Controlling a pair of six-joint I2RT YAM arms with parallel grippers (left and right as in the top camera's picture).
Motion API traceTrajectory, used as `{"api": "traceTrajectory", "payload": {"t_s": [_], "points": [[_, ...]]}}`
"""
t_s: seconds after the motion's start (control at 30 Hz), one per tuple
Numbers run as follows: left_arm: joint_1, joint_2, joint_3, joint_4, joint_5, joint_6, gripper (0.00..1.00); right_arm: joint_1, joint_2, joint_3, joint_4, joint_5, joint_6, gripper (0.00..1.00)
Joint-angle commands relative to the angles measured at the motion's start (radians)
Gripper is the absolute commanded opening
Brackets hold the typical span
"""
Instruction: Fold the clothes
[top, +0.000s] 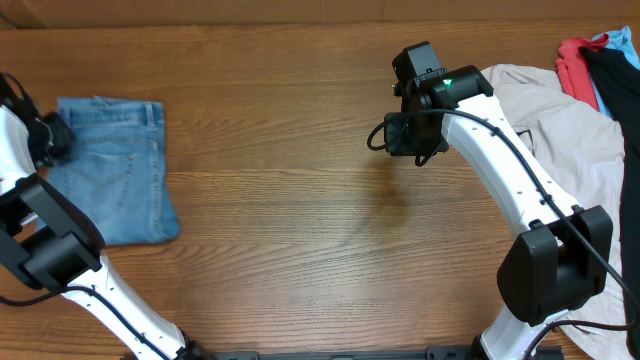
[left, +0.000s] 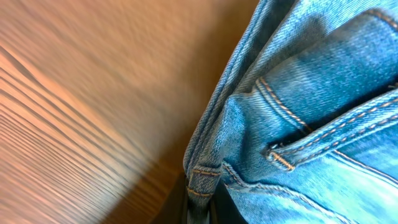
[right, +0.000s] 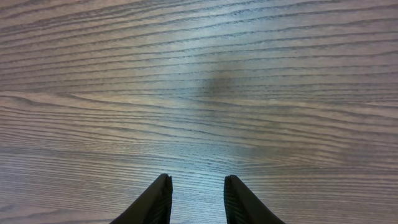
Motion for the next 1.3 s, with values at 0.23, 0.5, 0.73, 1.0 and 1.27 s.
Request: {"api": "traceTrajectory", "payload": {"t_s": [0.23,0.5,0.73,1.0,1.27], "points": [[0.013,-0.042,0.27,-0.07,-0.061,-0.007,1.0,-0.001,-0.006,0.013,-0.015,0.01,0.009,0.31],[-0.022,-0.044,0.269,-0.194,0.112,-0.033,1.0,-0.001,-0.006,0.013,-0.032,0.01,0.009,0.31],[-0.164,-0.043,0.255,-0.35,0.146,-0.033,1.0,-0.001,-0.006,0.013,-0.022,0.01,0.01,0.31],[-0.353,-0.041,0.051,-0.415,0.088,-0.034,1.0,-0.001,-0.006,0.013,-0.019,0.01,0.009,0.32],[-0.402,-0.041,-0.206,-0.409,-0.057,-0.143,1.0,-0.001,-0.006,0.013,-0.031,0.01,0.009,0.32]]}}
